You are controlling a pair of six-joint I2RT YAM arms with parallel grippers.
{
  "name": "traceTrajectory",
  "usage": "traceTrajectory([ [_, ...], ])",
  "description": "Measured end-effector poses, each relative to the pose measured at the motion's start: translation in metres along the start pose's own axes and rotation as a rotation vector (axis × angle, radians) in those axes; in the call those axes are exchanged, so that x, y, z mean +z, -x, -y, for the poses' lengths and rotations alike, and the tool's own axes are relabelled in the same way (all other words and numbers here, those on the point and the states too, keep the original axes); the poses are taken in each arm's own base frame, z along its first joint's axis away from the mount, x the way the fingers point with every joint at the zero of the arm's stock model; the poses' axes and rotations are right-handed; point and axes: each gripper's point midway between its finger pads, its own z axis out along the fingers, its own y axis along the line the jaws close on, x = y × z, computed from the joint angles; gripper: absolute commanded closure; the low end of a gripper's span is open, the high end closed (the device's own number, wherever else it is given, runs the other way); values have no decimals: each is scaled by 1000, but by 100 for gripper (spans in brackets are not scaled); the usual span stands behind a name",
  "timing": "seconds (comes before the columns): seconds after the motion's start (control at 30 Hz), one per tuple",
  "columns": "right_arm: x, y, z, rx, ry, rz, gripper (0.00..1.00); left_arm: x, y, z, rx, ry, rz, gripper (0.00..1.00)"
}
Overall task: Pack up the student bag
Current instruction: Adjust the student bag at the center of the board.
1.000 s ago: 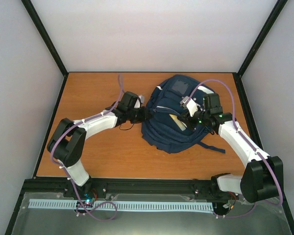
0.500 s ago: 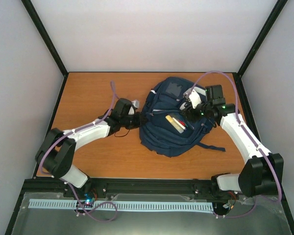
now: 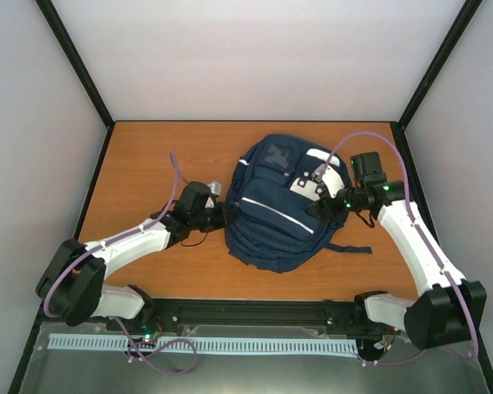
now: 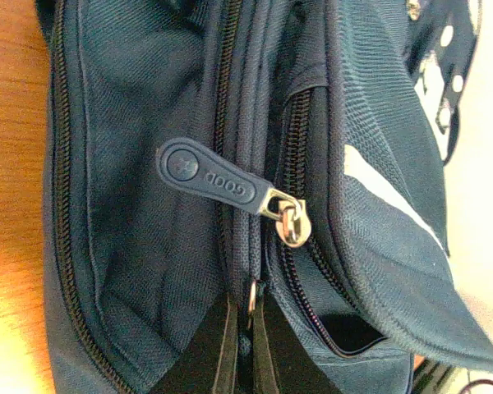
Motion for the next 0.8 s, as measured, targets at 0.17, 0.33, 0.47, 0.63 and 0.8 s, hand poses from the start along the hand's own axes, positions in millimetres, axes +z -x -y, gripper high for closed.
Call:
traceTrajectory([
  [0.17,-23,1,0,-23,-83,28,23,2,-3,-9,1,49,14,99],
  [0.33,-23,-9,10,-36,-149,4,23,5,-5,-13,5,72,16,99],
  [0.47,7,-48,35,9,-209,-148,26,6,-7,-12,13,84,25,99],
  [0.63,33,-84,64,38,-282,-297,36,8,-16,-8,42,106,36,99],
  [0.8,53,-81,85,53,-281,-345,43,10,-31,-4,67,120,35,99],
])
